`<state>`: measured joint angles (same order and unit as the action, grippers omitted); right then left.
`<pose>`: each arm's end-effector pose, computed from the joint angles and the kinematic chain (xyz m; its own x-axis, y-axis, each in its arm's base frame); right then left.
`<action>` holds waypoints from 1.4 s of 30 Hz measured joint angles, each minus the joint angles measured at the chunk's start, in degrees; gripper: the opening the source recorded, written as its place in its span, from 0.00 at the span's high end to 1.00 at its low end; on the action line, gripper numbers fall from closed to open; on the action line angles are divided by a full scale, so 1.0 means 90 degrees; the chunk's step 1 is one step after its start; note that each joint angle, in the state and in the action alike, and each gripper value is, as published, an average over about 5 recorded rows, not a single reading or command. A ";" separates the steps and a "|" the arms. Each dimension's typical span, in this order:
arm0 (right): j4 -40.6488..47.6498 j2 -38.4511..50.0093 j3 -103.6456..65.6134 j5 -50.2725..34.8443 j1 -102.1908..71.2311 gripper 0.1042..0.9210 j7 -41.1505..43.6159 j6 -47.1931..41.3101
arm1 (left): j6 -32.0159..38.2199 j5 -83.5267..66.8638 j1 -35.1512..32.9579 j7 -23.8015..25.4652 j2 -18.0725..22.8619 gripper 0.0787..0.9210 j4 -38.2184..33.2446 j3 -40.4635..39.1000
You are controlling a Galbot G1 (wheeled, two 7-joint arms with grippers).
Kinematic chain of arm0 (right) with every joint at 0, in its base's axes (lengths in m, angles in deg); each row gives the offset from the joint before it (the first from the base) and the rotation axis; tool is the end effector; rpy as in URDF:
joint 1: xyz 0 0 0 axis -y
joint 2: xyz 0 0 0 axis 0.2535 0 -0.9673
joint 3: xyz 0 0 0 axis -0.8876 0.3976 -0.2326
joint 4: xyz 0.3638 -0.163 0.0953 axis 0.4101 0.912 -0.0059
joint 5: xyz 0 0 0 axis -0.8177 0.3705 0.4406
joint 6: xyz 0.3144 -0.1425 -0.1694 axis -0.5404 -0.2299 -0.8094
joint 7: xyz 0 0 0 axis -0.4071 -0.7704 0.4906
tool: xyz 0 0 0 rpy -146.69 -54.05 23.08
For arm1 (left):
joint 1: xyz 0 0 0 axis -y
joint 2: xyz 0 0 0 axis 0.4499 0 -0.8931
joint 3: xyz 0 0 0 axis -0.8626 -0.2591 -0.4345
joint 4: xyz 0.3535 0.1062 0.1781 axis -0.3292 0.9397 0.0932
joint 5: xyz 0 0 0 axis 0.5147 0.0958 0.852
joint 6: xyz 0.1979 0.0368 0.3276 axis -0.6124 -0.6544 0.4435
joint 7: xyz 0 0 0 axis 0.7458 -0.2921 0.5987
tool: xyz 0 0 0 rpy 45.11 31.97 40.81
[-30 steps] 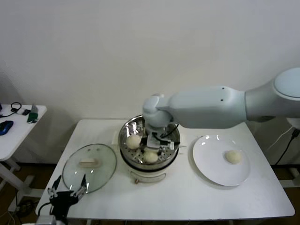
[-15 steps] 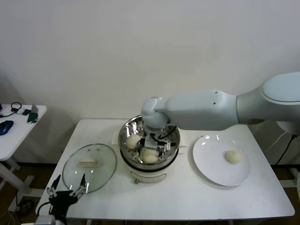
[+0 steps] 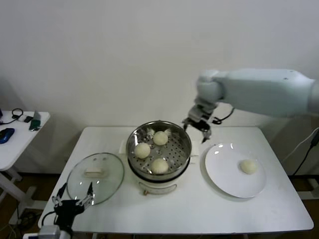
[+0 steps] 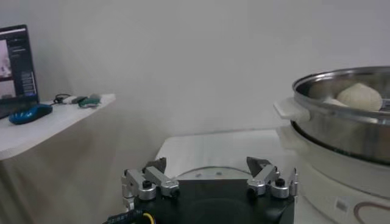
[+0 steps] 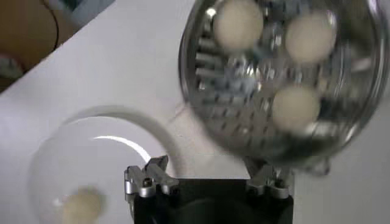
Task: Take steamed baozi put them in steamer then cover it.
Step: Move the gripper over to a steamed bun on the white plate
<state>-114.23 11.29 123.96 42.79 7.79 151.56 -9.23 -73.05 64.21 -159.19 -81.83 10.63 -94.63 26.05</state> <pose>0.6292 -0.0588 0.0010 -0.1422 -0.0602 0.9880 -0.7976 -0.5841 -0.1504 0.1048 0.0801 -0.3258 -0.9472 -0.1448 0.2860 -0.1102 0.9849 0.1334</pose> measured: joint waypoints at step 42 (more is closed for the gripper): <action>0.2750 0.1545 -0.3039 0.1725 -0.4360 0.12 -0.0395 -0.0179 | 0.0079 -0.0036 0.0101 0.0018 0.0083 0.12 0.0330 0.0043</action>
<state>-89.49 25.19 96.61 58.31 -31.45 148.00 -10.84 -72.35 63.89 -158.28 -81.67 11.38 -91.67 26.44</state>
